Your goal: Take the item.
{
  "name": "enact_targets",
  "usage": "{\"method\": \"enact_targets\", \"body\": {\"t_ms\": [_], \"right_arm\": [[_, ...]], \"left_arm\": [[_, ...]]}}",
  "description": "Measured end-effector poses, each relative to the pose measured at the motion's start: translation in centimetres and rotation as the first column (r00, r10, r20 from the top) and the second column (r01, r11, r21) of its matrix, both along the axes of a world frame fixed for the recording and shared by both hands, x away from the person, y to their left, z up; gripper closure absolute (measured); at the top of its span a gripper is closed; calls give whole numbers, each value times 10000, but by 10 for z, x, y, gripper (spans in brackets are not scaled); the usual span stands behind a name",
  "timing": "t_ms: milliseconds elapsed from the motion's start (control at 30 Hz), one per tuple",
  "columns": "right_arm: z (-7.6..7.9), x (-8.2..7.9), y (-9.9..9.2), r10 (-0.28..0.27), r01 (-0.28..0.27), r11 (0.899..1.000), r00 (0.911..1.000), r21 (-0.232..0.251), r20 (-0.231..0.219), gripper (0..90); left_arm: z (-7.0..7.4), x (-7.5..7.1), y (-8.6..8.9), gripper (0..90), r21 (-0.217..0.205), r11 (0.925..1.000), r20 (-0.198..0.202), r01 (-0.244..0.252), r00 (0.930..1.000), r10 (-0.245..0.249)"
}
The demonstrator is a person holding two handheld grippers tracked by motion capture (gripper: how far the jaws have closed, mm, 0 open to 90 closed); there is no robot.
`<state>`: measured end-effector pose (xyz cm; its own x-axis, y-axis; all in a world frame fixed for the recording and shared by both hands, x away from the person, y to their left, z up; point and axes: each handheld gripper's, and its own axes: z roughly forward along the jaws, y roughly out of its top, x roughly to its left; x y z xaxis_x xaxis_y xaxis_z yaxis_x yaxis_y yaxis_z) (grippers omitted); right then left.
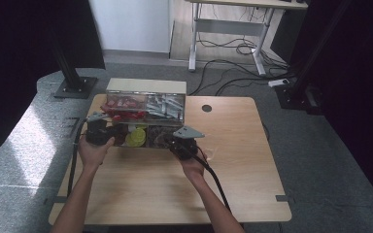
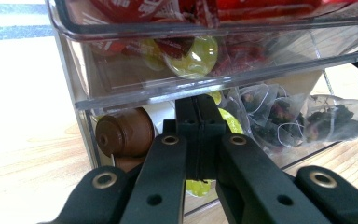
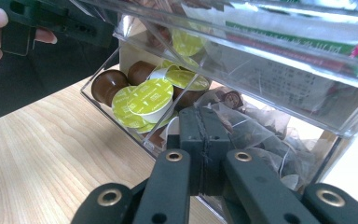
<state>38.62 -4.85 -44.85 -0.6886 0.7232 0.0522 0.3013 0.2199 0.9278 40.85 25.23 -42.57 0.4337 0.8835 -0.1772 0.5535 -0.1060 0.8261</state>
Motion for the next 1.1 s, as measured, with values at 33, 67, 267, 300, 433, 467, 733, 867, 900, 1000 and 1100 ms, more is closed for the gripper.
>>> {"method": "enact_targets", "body": {"t_ms": [33,67,267,300,433,467,733,867,900,1000,1100], "right_arm": [[1,-1,-1,-4,4,10000,10000,-17,24,887],[2,-1,-1,-4,4,10000,10000,-28,45,887],[3,-2,-5,-15,15,10000,10000,-22,65,887],[4,-3,-5,-31,31,10000,10000,11,86,887],[5,-5,-8,-59,58,10000,9999,50,144,887],[6,-5,-9,-67,66,10000,9998,57,164,887],[11,-9,-22,-185,182,9998,9995,124,262,887],[13,-10,-31,-343,338,9992,9990,210,282,887],[13,-11,-33,-370,364,9991,9989,222,288,887],[13,-12,-39,-459,452,9986,9985,258,282,887],[13,-12,-44,-548,539,9981,9981,300,291,887]], "left_arm": [[0,0,0,900,1,10000,-1,3,10000,-3],[0,0,0,900,2,10000,-4,3,10000,-3],[0,0,0,900,38,10000,2,-4,10000,4],[0,0,0,900,42,10000,0,-6,10000,6],[0,0,0,900,27,10000,-8,-12,10000,12],[0,-1,0,900,38,10000,-4,-20,10000,20],[0,-1,0,900,47,10000,14,-32,10000,32],[0,-1,-1,900,43,10000,23,-49,10000,49],[0,-1,-1,900,46,10000,28,-49,10000,49],[1,-1,-1,900,33,10000,36,-47,10000,47],[1,-1,-1,900,31,10000,47,-54,10000,53]]}}
